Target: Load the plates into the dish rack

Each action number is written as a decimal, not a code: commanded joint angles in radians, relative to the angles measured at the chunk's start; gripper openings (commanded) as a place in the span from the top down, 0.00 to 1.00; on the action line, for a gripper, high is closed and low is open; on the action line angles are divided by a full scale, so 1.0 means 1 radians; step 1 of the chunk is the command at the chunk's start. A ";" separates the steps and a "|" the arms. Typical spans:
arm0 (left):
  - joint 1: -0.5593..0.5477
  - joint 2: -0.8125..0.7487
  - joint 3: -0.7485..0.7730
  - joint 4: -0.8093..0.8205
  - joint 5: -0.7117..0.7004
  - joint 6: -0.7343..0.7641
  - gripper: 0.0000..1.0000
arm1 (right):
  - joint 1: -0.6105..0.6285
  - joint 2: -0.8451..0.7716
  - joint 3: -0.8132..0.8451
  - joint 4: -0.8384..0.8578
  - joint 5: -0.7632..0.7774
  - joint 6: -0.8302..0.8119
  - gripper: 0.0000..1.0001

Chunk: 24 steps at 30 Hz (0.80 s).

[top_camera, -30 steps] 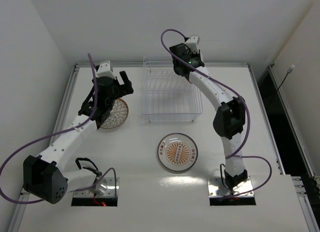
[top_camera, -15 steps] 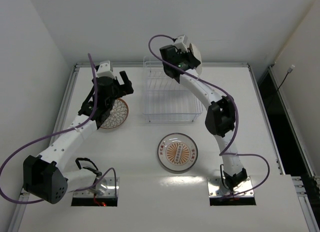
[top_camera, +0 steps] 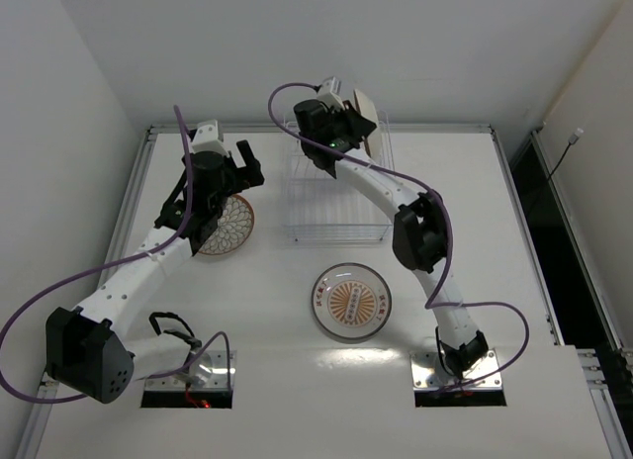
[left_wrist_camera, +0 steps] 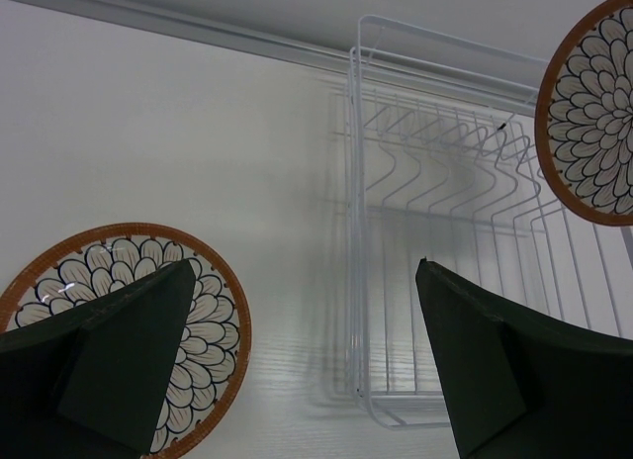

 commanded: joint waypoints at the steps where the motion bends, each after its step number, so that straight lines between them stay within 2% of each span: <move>1: -0.007 -0.040 0.007 0.029 -0.009 0.007 0.06 | -0.006 -0.033 0.011 0.120 0.142 -0.024 1.00; 24: -0.007 -0.040 0.007 0.029 -0.009 0.007 0.06 | -0.015 -0.123 -0.059 0.161 0.161 -0.024 1.00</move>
